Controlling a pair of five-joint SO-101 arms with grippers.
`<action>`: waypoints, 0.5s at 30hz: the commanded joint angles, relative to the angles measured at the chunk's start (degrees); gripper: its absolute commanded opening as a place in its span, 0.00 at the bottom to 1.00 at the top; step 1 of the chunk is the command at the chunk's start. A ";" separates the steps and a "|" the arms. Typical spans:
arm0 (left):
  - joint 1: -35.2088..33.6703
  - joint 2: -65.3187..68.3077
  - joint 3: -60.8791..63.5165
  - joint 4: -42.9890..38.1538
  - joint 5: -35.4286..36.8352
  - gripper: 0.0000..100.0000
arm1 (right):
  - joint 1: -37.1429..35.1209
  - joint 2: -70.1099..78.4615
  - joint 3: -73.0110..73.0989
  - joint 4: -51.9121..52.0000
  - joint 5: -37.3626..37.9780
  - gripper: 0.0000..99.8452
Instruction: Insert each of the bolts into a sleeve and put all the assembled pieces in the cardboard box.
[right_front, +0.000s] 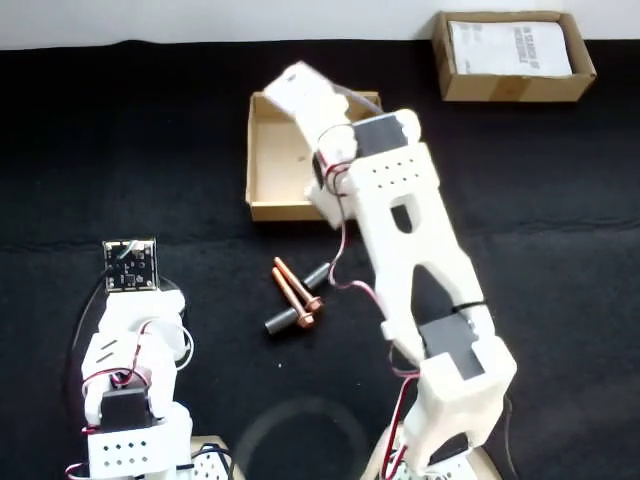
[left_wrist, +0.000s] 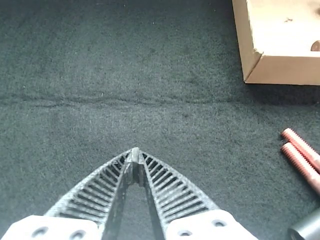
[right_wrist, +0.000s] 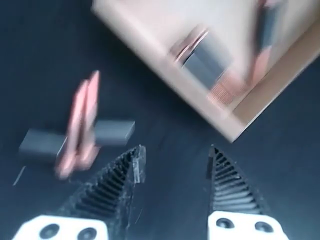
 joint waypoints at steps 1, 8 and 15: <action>-0.22 -0.31 0.84 0.09 -0.44 0.01 | -2.24 -4.44 -1.19 6.81 5.98 0.18; -0.22 -0.31 0.84 0.09 -0.44 0.01 | -1.36 -3.65 7.78 6.29 35.78 0.18; -0.48 -0.31 0.84 0.09 -0.53 0.01 | -2.24 3.82 6.99 1.27 49.58 0.18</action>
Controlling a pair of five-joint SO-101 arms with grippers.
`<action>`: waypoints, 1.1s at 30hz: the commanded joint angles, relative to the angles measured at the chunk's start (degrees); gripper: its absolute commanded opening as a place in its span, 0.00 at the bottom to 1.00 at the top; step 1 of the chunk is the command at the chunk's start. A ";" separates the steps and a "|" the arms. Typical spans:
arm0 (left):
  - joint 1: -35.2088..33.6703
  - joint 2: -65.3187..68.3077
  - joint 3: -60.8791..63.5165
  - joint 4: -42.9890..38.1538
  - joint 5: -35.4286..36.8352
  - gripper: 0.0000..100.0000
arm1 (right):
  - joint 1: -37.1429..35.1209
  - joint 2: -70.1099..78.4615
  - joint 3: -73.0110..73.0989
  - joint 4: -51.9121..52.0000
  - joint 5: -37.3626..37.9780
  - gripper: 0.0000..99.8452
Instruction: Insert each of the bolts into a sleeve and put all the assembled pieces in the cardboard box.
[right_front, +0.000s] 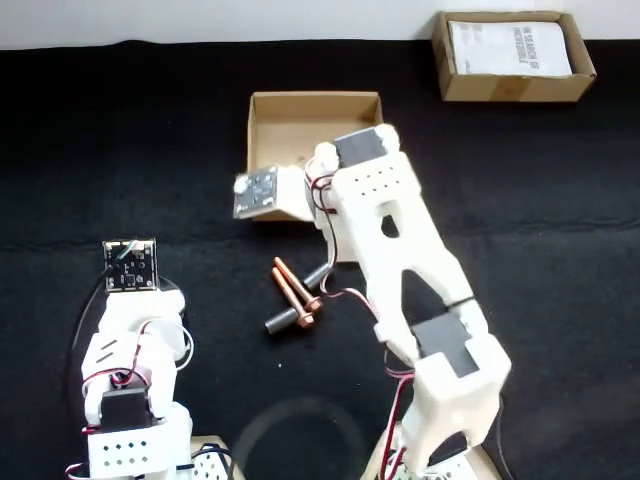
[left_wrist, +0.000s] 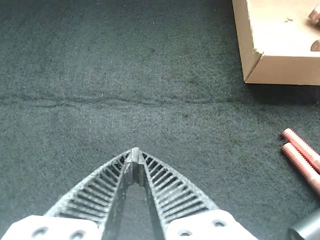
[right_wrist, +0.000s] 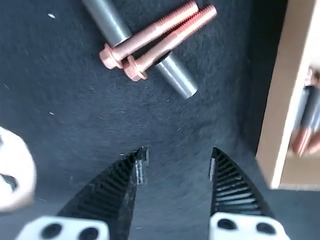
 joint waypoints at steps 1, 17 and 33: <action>-0.48 -0.31 0.84 0.09 -0.44 0.01 | -1.45 3.03 -1.19 -3.12 2.81 0.18; -0.57 -0.31 0.84 0.26 -0.44 0.01 | -5.32 22.55 -15.78 3.12 5.27 0.18; -0.57 -0.40 0.84 0.35 -0.44 0.01 | -7.60 30.81 -16.13 0.57 4.92 0.14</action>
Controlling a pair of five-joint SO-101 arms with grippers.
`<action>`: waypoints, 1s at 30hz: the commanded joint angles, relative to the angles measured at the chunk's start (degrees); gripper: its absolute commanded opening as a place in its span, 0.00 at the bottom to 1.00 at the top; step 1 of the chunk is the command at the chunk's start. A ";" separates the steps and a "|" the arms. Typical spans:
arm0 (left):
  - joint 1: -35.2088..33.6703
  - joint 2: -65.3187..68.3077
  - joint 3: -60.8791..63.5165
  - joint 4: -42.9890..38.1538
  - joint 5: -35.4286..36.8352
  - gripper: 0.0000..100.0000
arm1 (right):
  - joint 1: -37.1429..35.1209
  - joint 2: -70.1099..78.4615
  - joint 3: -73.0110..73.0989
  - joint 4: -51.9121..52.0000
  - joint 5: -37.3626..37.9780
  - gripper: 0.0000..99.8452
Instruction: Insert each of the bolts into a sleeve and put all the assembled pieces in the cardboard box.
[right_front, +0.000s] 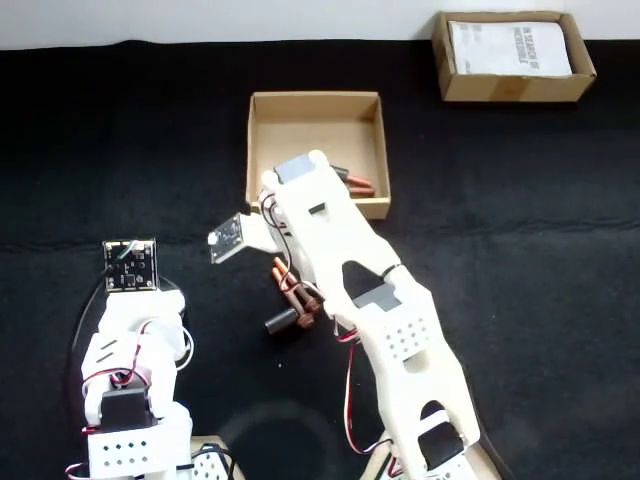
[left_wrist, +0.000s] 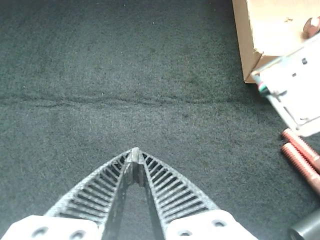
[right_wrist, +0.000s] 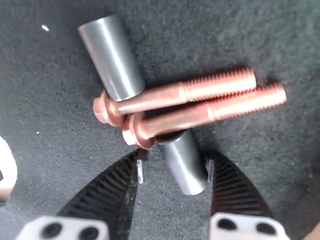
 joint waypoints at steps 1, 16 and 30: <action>-0.57 -0.40 0.84 0.35 -0.44 0.01 | -0.57 0.75 -0.92 -1.80 0.44 0.10; -0.57 -0.31 0.84 0.44 -0.44 0.01 | 6.02 -8.48 -27.91 1.45 -14.77 0.01; -4.88 -0.31 0.66 2.20 -0.53 0.01 | 23.25 -51.12 -12.62 1.54 -39.82 0.01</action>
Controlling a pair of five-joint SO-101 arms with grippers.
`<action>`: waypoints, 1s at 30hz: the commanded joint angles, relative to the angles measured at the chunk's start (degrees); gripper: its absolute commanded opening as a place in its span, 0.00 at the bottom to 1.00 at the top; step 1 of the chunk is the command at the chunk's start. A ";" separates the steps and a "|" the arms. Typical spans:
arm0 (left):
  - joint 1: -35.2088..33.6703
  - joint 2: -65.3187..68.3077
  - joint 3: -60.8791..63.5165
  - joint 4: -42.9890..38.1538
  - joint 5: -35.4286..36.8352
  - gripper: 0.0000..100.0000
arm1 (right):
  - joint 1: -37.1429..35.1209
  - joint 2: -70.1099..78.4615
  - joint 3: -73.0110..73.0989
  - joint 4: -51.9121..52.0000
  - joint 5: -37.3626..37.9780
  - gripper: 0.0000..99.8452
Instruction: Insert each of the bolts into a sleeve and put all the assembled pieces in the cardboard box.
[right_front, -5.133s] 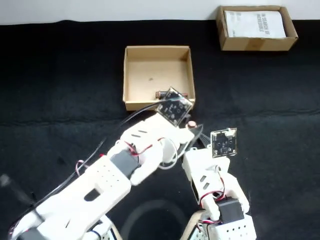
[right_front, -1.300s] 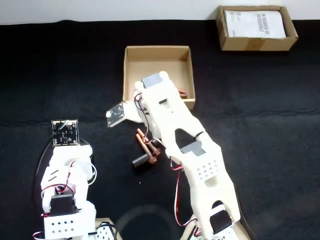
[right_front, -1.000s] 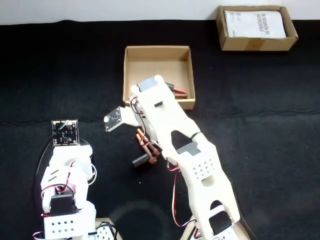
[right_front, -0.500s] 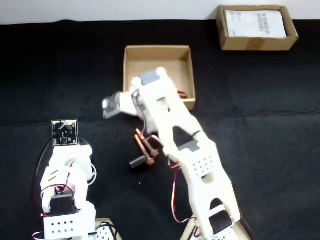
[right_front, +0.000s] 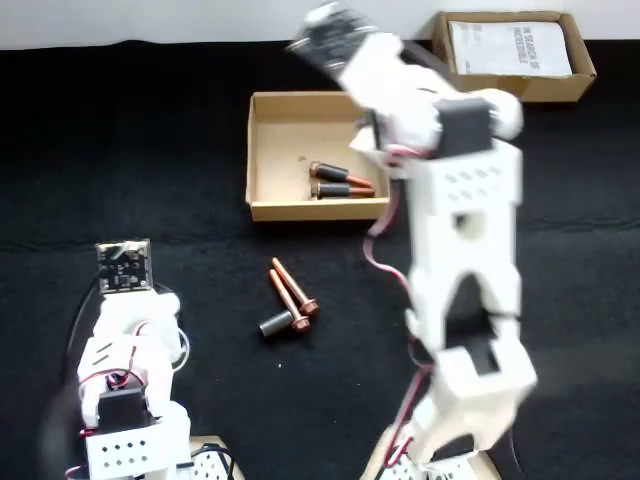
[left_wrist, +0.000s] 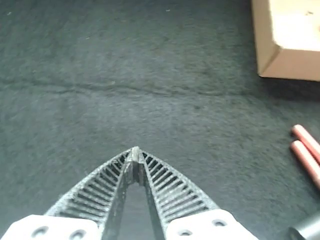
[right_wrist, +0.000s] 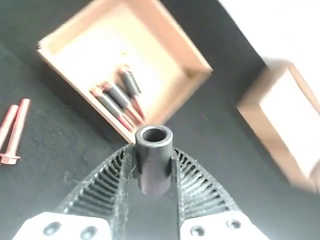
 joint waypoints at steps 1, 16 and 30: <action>-1.54 -0.31 0.57 0.35 -0.97 0.01 | 5.05 -16.92 11.82 0.57 -4.92 0.01; 17.36 30.73 -31.25 5.71 -10.46 0.01 | 26.07 -68.35 60.70 -4.09 -14.77 0.01; 32.22 92.18 -79.16 24.88 -33.58 0.01 | 64.92 -98.77 118.20 -37.58 -8.62 0.01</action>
